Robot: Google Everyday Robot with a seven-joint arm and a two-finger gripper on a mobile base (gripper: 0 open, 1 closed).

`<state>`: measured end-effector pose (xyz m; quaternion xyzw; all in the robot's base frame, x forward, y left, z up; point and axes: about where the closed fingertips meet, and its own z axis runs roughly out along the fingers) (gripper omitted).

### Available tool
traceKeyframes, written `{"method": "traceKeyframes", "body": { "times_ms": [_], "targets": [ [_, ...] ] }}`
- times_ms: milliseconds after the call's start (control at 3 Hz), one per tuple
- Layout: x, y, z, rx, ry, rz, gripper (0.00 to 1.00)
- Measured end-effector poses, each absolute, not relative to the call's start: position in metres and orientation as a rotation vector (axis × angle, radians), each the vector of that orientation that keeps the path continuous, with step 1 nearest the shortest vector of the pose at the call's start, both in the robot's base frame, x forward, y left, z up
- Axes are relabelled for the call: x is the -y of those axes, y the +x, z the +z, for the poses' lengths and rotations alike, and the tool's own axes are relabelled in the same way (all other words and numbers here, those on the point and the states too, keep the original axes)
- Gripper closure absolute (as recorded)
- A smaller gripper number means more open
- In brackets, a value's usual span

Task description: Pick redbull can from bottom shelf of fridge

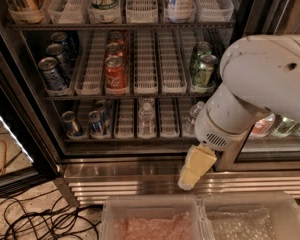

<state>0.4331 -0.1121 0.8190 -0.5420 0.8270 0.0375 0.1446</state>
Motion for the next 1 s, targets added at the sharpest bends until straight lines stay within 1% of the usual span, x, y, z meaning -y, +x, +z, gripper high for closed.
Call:
{"method": "traceKeyframes", "body": {
  "times_ms": [333,1000],
  "targets": [
    [0.103,0.429,0.809,-2.376,-1.571,0.102,0.0],
    [0.023,0.434,0.742,-2.384,-1.513,0.227,0.0]
  ]
}}
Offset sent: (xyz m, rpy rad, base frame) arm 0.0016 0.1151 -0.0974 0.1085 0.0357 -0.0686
